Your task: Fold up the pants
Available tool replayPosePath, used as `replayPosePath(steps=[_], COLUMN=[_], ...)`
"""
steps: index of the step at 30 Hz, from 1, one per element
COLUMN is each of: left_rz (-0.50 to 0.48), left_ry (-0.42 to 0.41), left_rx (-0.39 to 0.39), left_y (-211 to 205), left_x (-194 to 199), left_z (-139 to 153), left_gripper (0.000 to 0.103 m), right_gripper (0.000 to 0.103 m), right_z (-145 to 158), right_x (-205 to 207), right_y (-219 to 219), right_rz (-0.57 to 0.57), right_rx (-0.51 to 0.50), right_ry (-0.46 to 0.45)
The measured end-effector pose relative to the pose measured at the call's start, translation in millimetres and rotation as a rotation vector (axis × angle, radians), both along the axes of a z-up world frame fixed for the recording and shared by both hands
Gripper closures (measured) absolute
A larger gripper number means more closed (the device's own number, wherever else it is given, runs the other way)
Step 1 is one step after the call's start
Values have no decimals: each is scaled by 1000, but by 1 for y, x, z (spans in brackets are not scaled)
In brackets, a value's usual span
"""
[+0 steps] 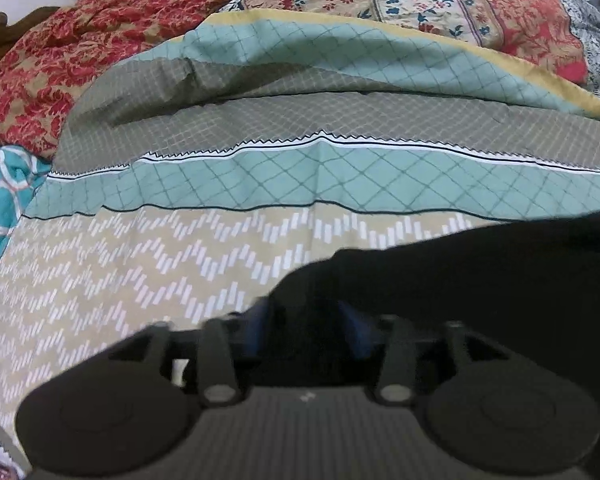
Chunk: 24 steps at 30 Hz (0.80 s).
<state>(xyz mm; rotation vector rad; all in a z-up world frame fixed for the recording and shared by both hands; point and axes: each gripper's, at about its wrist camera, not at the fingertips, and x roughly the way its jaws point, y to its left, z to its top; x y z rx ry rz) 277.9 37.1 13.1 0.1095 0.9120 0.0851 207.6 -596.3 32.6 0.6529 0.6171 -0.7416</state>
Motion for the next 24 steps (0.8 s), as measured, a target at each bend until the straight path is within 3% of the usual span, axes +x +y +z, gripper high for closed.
replayPosePath(steps=[1,3,5,12,14,19,21,24], left_rz=[-1,-8,-4,82,138,206,187,134], left_ry=[-3,-14,-27,-107,-102,-30,9,31], left_rx=[-15,-36,-52,-165,-206,-317,-368,-380], left_y=[2,9,19,83,106,136,133,115], left_x=[-5,-21,-42,-144,-169,-207,-217,-231], left_z=[6,20,36,73,72,45,30,13], left_gripper=[53,53,52,45,43,23,23,28], right_gripper=[63,63,63,63,62,60,60,60], right_z=[3,13,24,60,69,85,81,65], right_x=[-11,-35,-56,-133,-151,-186,-193,-199], right_y=[1,9,20,95,125,209,240,292], right_rz=[-29,-61,-22,370,508,843,947,1060], right_rx=[5,18,41,149,171,171,199,270], right_ry=[-11,-60,-103,-252,-274,-286,-260,-207])
